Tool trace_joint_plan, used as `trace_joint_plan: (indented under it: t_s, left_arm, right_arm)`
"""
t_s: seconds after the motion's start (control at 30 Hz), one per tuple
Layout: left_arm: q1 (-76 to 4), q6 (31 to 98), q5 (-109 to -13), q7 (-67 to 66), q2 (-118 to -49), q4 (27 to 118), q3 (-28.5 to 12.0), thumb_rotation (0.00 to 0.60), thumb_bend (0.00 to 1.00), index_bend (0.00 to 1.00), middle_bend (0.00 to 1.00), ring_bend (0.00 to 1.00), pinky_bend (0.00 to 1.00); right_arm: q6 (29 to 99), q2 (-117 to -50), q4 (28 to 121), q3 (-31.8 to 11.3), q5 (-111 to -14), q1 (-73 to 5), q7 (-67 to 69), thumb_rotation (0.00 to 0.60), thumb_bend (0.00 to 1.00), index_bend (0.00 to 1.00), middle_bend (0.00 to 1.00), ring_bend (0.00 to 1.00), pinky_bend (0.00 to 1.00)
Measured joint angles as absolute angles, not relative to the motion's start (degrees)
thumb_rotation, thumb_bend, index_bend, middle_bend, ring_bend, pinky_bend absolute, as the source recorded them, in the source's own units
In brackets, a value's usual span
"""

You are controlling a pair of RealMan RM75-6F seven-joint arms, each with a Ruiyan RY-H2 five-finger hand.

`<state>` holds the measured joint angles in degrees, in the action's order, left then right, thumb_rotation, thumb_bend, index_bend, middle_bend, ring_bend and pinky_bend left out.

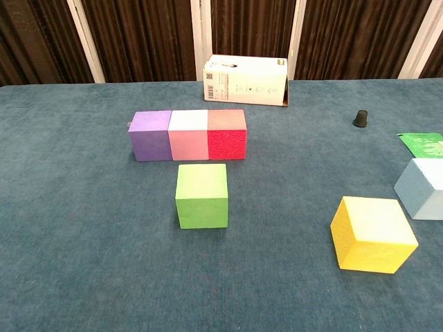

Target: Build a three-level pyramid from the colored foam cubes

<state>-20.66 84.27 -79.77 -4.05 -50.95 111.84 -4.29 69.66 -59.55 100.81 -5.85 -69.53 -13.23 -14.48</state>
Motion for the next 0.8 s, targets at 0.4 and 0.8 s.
trace_joint_plan:
  t_s: [0.4,0.8]
  left_arm:
    - [-7.6,98.7,-88.6,6.6,-55.0,98.2,0.6,0.600,0.30,0.04,0.00,0.00,0.00]
    - [-3.6,98.8,-87.6,6.2,-57.3,97.3,1.3,0.600,0.30,0.03,0.00,0.00,0.00]
  right_arm:
    - [55.7,-47.3,116.4,-6.0,-56.6,-20.6,-21.6,0.600,0.13,0.00,0.00,0.00,0.00]
    - [61.5,-54.0,119.3,-7.4,-48.6,-27.5,-34.9,0.600,0.13,0.00,0.00,0.00,0.00]
